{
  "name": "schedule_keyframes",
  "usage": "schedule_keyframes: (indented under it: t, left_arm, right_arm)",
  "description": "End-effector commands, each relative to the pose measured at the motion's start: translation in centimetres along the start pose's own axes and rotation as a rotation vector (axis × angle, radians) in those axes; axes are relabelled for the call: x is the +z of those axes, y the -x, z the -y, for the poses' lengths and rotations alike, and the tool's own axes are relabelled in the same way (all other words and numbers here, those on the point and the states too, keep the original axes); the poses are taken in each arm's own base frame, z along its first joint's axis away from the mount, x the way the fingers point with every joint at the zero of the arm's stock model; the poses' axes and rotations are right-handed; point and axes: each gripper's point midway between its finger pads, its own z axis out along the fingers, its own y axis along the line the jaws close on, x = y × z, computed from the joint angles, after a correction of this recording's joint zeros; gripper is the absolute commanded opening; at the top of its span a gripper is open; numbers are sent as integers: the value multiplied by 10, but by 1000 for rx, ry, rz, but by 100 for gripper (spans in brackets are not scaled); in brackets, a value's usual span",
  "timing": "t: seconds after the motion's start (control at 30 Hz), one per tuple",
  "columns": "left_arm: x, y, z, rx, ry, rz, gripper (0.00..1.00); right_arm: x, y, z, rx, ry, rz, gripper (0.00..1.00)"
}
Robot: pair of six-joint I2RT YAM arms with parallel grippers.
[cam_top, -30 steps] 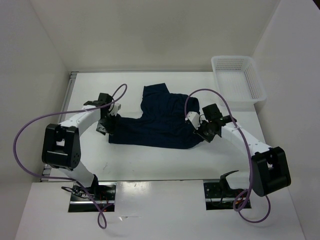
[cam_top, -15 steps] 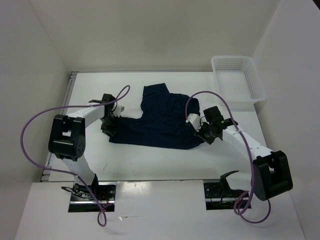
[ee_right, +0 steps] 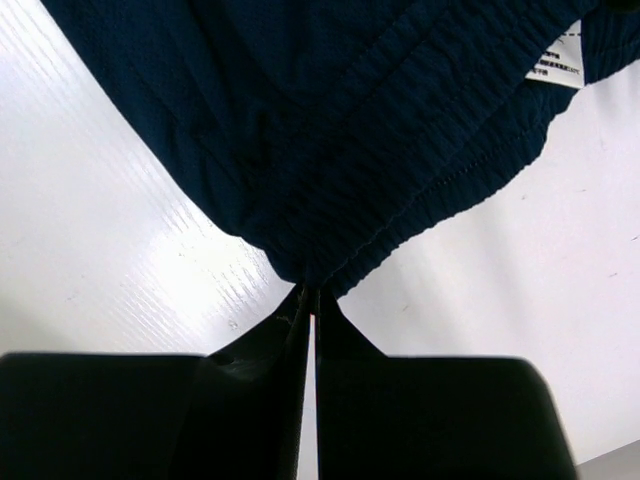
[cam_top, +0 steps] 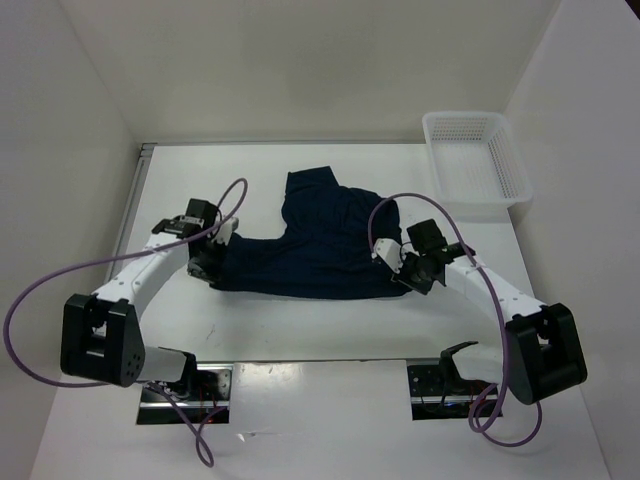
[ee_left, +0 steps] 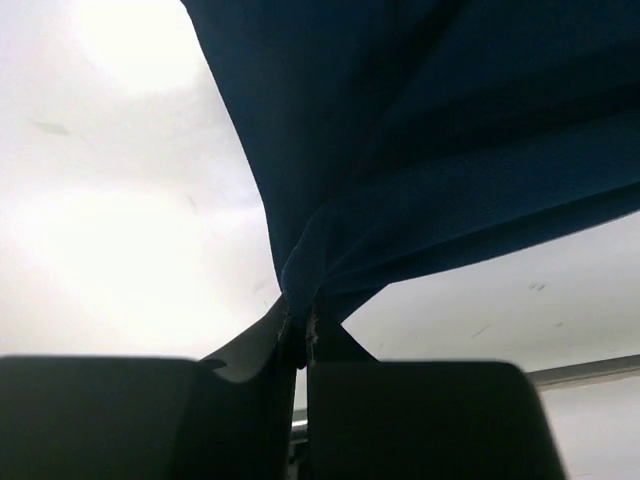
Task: Fold and stack the shorts
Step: Flatten the shorts out
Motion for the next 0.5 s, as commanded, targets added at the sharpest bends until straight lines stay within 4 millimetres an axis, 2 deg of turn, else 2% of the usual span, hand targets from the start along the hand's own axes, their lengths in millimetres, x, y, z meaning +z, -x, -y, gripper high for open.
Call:
schedule_keyframes:
  t: [0.0,0.1,0.23,0.27,0.33,0.37,0.4,0.47]
  left_arm:
    - [7,-69,8,63,17,-211,8]
    - [12,-86,11,108,32,-257,11]
    - [10,-91,16,150,34,-279,18]
    - [10,-91,18,161,32,-279,24]
    - [8,-98,17,187,53,-307,33]
    - [6,-101,17,203,60,-320,38]
    - [6,-101,15,205,71,-319,43]
    - [3,-112,10,211,91,-365,46]
  right_arm:
    - [-2,-5,4,-83,-21,-13,6]
    - [-3,-7,4,-118,-14,-19,9]
    - [-5,-10,-1,-155,18,-34,13]
    - [-5,-11,-4,-169,33,-35,15]
    - [-7,-17,-10,-180,61,-58,28]
    - [-8,-18,-7,-182,47,-62,38]
    - [-8,-23,-10,-193,56,-81,60]
    - [-15,-22,-2,-197,15,-87,68]
